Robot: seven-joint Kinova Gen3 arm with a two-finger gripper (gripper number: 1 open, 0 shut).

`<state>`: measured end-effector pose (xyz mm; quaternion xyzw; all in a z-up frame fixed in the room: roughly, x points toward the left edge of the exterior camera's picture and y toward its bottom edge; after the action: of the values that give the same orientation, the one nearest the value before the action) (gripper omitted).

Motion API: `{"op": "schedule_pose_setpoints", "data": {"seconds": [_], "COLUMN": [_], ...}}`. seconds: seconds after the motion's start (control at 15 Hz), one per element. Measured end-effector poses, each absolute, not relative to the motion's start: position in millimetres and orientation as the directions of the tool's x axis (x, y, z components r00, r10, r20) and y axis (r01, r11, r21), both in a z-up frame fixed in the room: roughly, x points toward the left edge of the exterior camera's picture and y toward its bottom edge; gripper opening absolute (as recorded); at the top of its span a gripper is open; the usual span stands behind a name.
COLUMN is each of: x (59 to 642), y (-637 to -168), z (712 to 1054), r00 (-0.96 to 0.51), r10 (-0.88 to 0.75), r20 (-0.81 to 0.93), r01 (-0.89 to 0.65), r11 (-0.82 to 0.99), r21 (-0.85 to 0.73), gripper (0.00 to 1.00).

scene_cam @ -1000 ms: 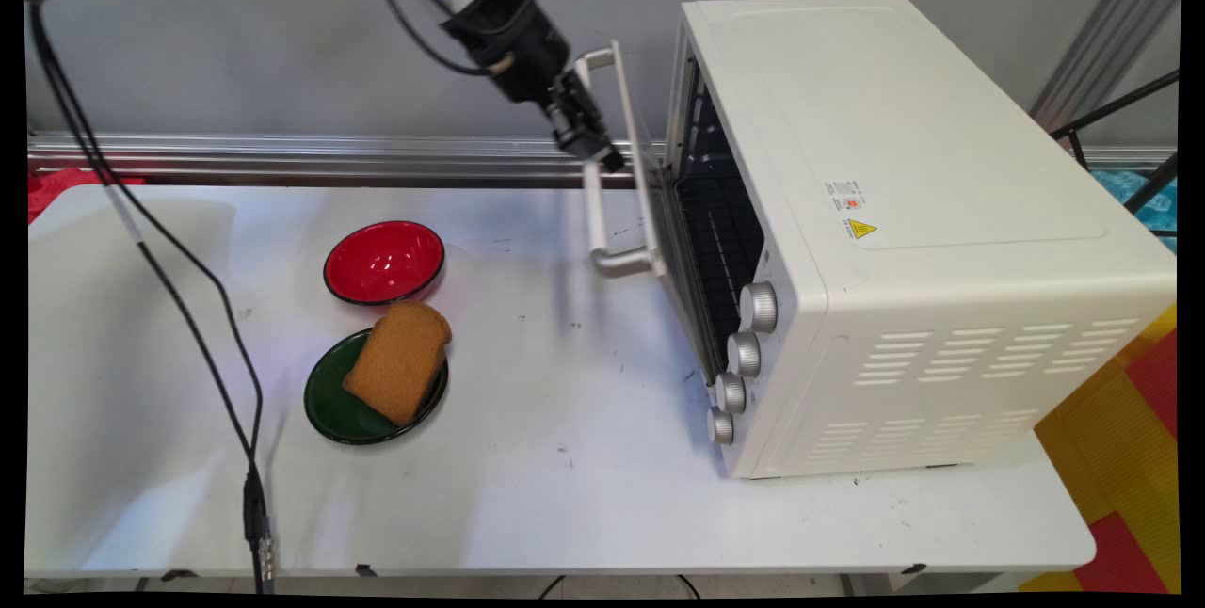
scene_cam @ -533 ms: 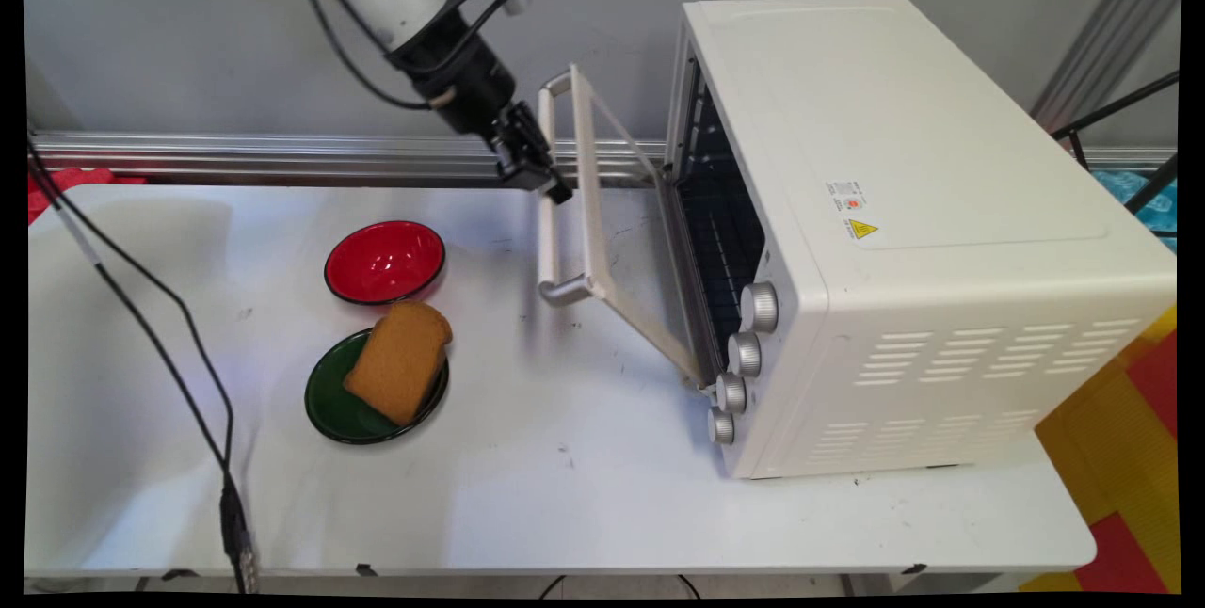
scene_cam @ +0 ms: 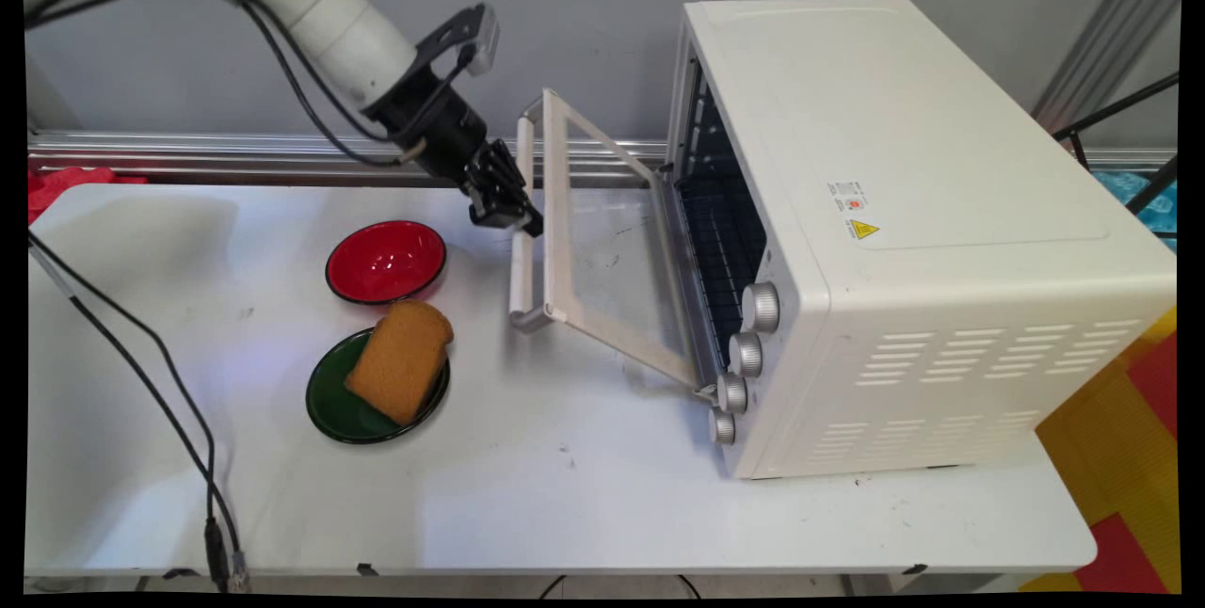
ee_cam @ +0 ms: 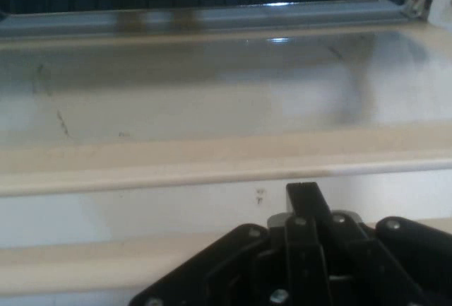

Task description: Open the oven

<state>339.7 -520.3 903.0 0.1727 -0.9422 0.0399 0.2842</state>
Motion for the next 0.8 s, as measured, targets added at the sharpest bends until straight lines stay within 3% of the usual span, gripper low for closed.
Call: {"op": "schedule_pose_setpoints", "data": {"seconds": [0.8], "x": [364.6], "y": [-511.0], "z": [838.4], "r00": [-0.776], "r10": [-0.265], "r20": [0.572], "r01": [-0.334], "r11": [0.942], "r21": [-0.017], "gripper": [0.00]}}
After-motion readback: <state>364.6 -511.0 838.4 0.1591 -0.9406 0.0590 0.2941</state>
